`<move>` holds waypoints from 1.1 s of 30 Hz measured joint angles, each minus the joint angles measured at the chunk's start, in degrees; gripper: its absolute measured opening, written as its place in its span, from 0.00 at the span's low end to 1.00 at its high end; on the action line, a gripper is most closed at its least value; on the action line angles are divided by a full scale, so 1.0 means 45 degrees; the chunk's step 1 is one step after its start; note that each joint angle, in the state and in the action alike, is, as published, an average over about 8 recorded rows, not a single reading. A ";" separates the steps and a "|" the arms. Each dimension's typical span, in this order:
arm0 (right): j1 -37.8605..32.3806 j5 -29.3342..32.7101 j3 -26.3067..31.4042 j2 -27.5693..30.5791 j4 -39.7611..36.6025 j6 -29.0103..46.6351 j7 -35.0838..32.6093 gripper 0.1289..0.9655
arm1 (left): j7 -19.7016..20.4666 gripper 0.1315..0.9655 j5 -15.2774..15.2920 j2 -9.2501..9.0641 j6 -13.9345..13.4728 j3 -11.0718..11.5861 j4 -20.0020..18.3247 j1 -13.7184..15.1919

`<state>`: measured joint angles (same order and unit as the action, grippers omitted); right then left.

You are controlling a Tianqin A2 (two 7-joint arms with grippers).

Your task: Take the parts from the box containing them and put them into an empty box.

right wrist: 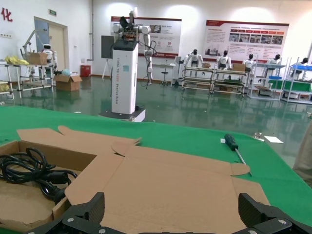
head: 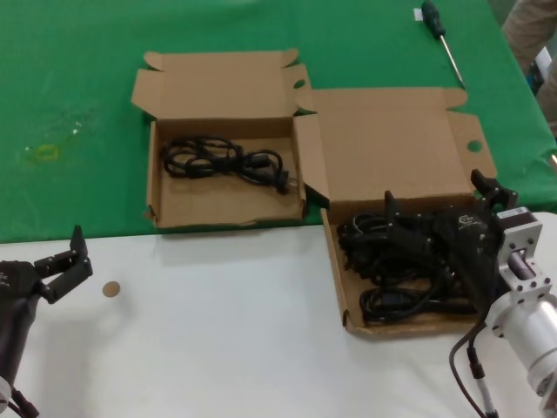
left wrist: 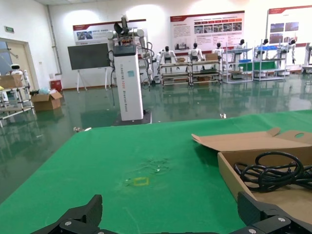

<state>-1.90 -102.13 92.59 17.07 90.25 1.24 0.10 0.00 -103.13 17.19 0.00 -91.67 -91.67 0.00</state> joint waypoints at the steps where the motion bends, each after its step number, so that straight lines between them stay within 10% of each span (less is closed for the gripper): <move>1: 0.0000 0.0000 0.0000 0.0000 0.0000 0.0000 0.0000 1.00 | 0.0000 1.00 0.0000 0.0000 0.0000 0.0000 0.0000 0.0000; 33: 0.0000 0.0000 0.0000 0.0000 0.0000 0.0000 0.0000 1.00 | 0.0000 1.00 0.0000 0.0000 0.0000 0.0000 0.0000 0.0000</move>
<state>-1.90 -102.13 92.59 17.07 90.25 1.24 0.10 0.00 -103.13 17.19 0.00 -91.67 -91.67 0.00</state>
